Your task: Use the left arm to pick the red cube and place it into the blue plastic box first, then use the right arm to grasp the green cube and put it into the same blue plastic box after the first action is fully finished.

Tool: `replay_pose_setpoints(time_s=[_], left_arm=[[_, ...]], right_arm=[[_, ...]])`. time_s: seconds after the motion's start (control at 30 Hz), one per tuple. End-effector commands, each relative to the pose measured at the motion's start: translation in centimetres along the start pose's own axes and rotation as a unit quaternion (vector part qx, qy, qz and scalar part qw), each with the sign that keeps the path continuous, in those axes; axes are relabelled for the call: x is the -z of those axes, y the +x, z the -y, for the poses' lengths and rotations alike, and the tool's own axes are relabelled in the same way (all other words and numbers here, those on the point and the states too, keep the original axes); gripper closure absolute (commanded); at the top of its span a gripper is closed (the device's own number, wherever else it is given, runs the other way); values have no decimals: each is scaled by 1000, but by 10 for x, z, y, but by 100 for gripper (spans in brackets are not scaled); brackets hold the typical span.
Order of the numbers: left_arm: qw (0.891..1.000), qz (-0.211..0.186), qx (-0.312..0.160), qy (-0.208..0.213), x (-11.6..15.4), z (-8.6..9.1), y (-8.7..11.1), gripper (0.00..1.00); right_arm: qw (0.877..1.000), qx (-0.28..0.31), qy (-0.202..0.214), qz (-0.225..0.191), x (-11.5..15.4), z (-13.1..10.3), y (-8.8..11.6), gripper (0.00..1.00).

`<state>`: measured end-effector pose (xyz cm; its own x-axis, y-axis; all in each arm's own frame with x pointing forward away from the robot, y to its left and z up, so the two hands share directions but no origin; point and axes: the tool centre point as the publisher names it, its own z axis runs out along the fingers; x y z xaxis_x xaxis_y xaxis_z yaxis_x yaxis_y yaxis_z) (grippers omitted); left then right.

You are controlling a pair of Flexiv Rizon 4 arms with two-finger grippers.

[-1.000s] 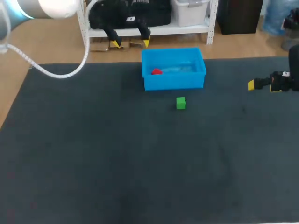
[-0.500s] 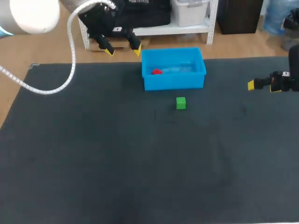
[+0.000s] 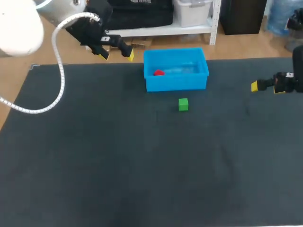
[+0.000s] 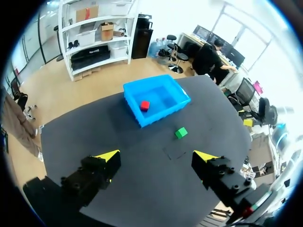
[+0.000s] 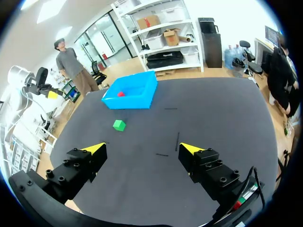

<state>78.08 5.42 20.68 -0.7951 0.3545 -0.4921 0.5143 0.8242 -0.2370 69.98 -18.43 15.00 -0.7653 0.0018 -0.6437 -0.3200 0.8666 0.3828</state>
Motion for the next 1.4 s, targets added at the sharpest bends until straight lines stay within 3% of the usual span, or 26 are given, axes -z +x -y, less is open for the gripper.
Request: replay_pose_setpoints(time_s=[0.03,0.57,1.4], left_arm=[[999,44,-9,14,4,-6,9,0],[998,27,-45,39,10,-19,27,0],[994,2,-82,74,15,-21,58,0]], right_arm=[[1000,0,0,0,0,0,0,0],[1000,0,0,0,0,0,0,0],[1000,0,0,0,0,0,0,0]])
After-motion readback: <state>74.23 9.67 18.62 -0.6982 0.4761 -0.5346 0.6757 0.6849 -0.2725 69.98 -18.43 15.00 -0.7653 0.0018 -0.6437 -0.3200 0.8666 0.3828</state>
